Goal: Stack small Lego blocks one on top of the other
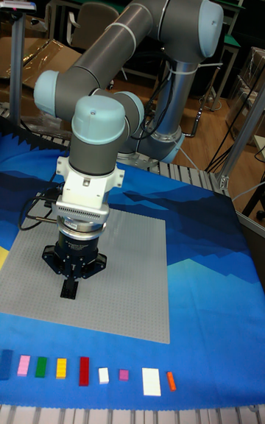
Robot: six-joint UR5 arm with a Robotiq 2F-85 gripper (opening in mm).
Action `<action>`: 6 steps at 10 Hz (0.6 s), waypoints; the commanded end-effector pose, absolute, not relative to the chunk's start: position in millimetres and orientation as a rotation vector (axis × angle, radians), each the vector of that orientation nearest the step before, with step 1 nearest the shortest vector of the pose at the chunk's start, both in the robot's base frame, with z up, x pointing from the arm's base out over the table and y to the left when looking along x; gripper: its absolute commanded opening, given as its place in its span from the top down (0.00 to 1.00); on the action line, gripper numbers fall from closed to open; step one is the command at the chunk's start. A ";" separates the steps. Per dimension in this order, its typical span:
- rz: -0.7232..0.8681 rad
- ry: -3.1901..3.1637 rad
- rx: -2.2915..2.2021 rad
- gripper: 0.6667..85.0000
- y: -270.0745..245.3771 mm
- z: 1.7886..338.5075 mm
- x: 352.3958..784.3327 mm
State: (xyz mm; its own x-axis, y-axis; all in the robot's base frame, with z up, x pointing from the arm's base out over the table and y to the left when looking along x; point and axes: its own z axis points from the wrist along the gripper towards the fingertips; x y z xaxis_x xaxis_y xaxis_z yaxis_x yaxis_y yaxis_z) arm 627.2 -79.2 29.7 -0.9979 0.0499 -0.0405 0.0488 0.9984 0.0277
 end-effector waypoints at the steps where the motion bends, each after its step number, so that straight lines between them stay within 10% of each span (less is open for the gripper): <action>1: 0.049 3.102 0.094 0.93 -76.2 37.1 621.7; 6: 0.052 3.058 0.082 1.00 -74.3 26.3 626.5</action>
